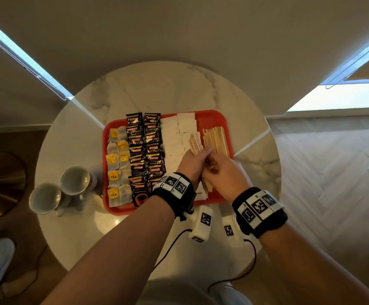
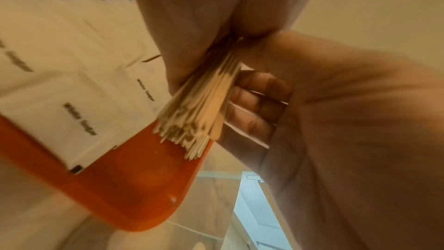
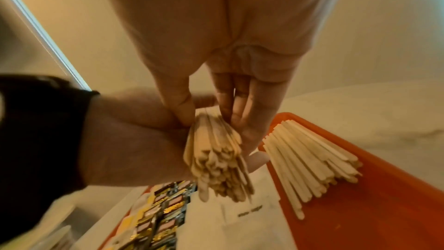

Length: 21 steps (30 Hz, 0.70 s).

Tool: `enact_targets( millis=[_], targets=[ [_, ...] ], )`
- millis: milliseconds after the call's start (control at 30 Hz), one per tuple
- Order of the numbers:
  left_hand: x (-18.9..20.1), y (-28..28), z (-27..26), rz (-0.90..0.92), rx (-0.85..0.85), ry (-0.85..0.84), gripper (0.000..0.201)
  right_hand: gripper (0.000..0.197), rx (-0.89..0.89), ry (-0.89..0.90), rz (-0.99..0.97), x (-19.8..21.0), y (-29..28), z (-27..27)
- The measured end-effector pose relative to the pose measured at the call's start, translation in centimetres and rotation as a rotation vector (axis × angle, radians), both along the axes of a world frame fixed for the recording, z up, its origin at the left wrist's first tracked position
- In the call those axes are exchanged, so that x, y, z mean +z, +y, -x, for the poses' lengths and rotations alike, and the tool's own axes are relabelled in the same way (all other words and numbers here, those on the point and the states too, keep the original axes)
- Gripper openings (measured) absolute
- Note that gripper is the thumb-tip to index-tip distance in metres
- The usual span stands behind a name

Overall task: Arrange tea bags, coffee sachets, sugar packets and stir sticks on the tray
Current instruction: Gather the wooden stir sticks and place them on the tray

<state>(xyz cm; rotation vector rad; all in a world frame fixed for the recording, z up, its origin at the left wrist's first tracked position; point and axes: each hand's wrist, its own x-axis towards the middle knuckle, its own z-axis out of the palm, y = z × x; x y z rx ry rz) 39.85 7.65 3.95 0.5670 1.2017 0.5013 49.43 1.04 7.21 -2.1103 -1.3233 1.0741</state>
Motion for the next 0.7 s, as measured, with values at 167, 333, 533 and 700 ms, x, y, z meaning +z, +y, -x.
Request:
enact_targets(
  millis=[167, 333, 533, 700],
  targets=[
    [-1.9, 1.8, -3.5, 0.001, -0.125, 0.099, 0.065, 0.033, -0.052, -0.133, 0.07, -2.5, 2.4, -2.5],
    [-2.0, 2.7, -4.6, -0.168, -0.214, 0.363, 0.033, 0.016, -0.166, -0.116, 0.098, -4.4, 4.0, -4.1],
    [-3.6, 3.1, -4.5, -0.53, -0.45, 0.67, 0.02, 0.024, -0.098, -0.282, 0.194, -5.6, 4.6, -4.5],
    [-4.1, 3.5, -4.3, -0.664, -0.573, 0.801, 0.025, 0.032, -0.118, -0.322, 0.154, -6.0, 4.5, -4.6]
  ],
)
